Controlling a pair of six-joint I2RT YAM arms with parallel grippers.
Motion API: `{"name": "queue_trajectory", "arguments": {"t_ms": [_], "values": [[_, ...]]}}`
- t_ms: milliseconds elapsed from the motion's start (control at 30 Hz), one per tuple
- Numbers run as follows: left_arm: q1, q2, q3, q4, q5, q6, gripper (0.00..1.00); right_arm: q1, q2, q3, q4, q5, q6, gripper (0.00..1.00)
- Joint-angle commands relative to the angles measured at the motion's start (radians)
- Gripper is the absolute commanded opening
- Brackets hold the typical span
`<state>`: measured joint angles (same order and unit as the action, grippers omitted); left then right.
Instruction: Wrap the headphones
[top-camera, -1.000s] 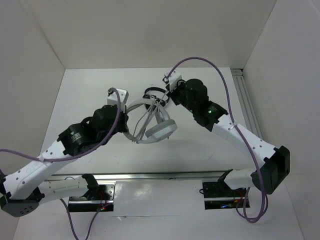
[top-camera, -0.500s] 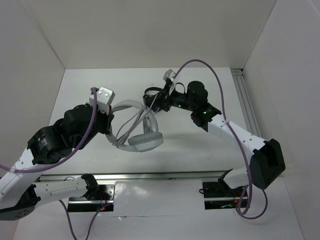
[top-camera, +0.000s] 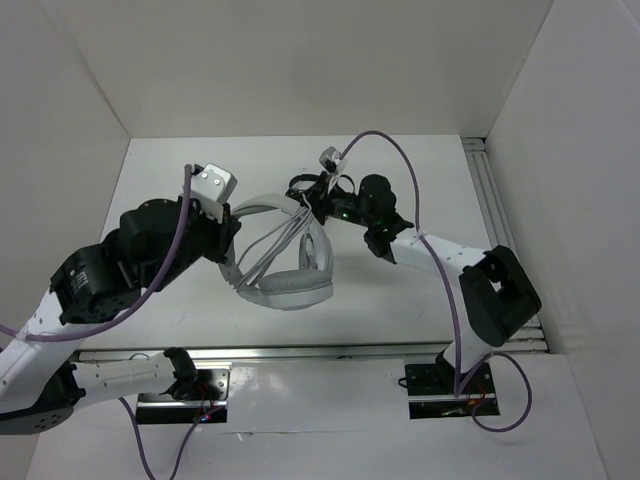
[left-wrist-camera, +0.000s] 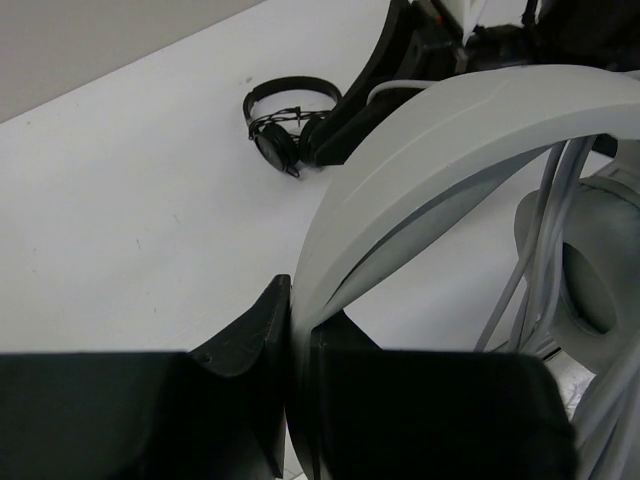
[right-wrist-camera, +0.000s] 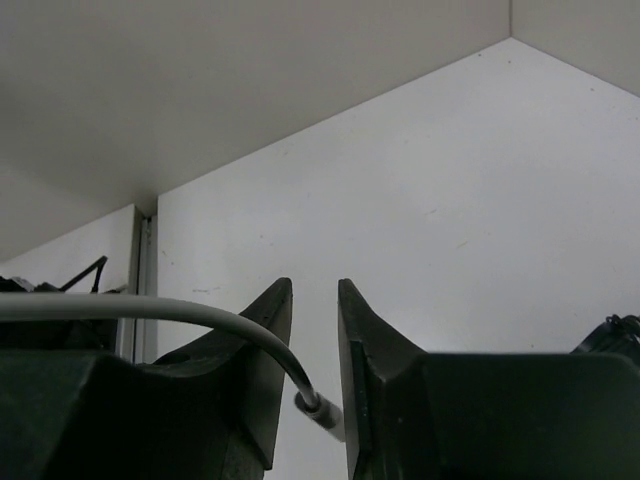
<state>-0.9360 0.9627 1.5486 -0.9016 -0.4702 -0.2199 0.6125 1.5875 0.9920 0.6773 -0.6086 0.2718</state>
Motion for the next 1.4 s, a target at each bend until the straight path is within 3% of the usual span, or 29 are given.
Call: {"name": "queue_trajectory", "arguments": {"t_ms": [0,233,533,567,600,700,867,967,1100,1367], "values": [[-0.009,-0.002,0.079,0.165,0.024,-0.038,0.0,0.015,0.04,-0.01,0.18,-0.008,0.061,0.34],[-0.009,0.018,0.116,0.174,-0.034,-0.078,0.0,0.036,0.146,-0.019,0.289,-0.029,0.129,0.35],[-0.009,0.027,0.119,0.187,-0.182,-0.142,0.0,0.055,0.135,-0.101,0.392,-0.029,0.181,0.37],[-0.009,0.018,0.096,0.187,-0.217,-0.142,0.0,0.055,0.125,-0.131,0.431,-0.02,0.191,0.19],[-0.009,0.005,0.082,0.202,-0.234,-0.168,0.0,0.055,0.124,-0.148,0.456,-0.02,0.222,0.11],[-0.009,-0.025,0.01,0.246,-0.297,-0.2,0.0,0.076,0.098,-0.2,0.547,-0.01,0.283,0.03],[-0.009,-0.059,-0.136,0.386,-0.286,-0.251,0.0,0.13,0.1,-0.253,0.706,0.0,0.383,0.25],[-0.009,-0.059,-0.197,0.427,-0.251,-0.298,0.0,0.151,0.12,-0.262,0.8,-0.013,0.449,0.3],[-0.009,-0.071,-0.263,0.472,-0.242,-0.335,0.0,0.171,0.111,-0.3,0.887,-0.002,0.484,0.3],[-0.009,-0.151,-0.4,0.549,-0.318,-0.423,0.0,0.248,0.124,-0.401,1.039,0.078,0.518,0.45]]}}
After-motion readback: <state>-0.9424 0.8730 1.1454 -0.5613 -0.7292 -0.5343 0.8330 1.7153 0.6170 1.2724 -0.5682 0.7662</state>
